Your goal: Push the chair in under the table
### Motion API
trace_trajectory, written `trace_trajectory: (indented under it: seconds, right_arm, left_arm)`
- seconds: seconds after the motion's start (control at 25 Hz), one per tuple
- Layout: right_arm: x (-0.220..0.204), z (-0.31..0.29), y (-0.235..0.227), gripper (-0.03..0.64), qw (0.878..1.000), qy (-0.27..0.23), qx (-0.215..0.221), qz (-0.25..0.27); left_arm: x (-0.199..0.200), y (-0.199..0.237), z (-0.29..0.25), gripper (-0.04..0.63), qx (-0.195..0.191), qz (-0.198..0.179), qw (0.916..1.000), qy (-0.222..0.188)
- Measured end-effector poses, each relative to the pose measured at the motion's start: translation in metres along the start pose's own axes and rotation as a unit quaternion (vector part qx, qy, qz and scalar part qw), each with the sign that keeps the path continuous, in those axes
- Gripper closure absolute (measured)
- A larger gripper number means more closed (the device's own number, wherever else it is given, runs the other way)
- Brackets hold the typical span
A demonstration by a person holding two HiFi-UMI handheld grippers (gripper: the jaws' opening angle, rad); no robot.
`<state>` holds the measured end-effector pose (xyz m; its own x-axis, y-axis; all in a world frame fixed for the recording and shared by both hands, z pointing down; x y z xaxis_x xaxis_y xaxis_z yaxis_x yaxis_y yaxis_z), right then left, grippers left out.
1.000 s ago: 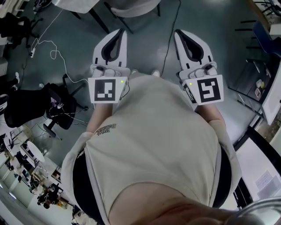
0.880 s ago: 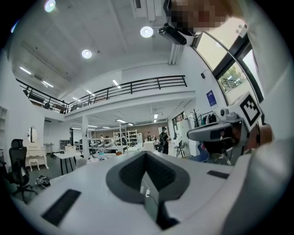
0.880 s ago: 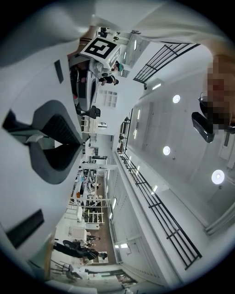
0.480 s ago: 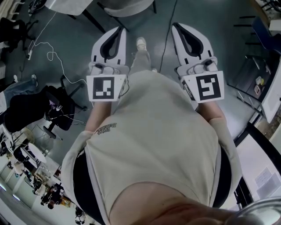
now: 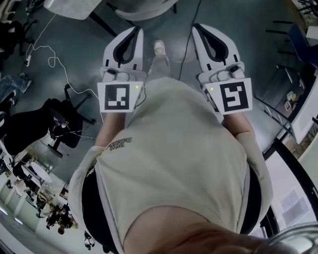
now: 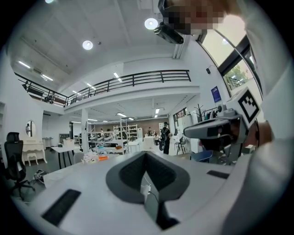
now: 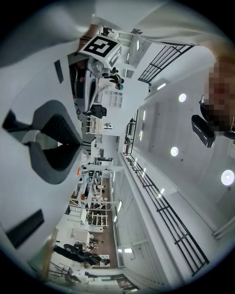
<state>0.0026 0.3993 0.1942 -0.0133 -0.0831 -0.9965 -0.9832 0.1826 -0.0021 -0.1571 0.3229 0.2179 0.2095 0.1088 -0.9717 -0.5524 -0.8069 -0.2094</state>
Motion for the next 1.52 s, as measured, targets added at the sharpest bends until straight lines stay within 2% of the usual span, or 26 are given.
trace_trajectory:
  seconds: [0.24,0.48,0.72,0.92,1.28,1.52]
  right_arm:
    - [-0.007,-0.067,-0.033,0.607,1.0,0.029,-0.001,-0.003]
    - [-0.009,-0.147,-0.064,0.607,0.998,0.055,0.015,-0.039]
    - [-0.008,-0.22,-0.089,0.607,0.996,0.08,0.016,-0.034]
    - [-0.002,-0.259,-0.1,0.607,0.995,0.091,0.024,-0.024]
    - [0.003,-0.312,-0.112,0.607,0.993,0.098,0.068,-0.012]
    - [-0.002,-0.343,-0.124,0.607,0.987,0.107,0.124,-0.008]
  left_arm:
    - [-0.018,0.046,-0.06,0.584,0.001,0.026,0.9995,0.015]
    - [-0.029,0.093,-0.122,0.585,-0.019,0.036,0.9988,0.028]
    - [-0.037,0.146,-0.176,0.585,-0.021,0.047,0.9978,0.041]
    - [-0.033,0.174,-0.2,0.585,-0.015,0.051,0.9978,0.04]
    - [-0.039,0.203,-0.216,0.584,0.021,0.062,0.9962,0.057]
    - [-0.047,0.214,-0.227,0.584,0.066,0.078,0.9915,0.08]
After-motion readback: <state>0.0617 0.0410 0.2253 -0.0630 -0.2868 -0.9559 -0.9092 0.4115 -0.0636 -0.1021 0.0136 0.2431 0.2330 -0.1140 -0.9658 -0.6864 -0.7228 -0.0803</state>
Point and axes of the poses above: the fingertips, and each gripper's own axes: z backward along the fingers, y to its left, x out of its top, the point moved 6 cm from there along z, backward along the fingers, and after that the axes turned 6 degrees about -z, right-handed, at the moved point
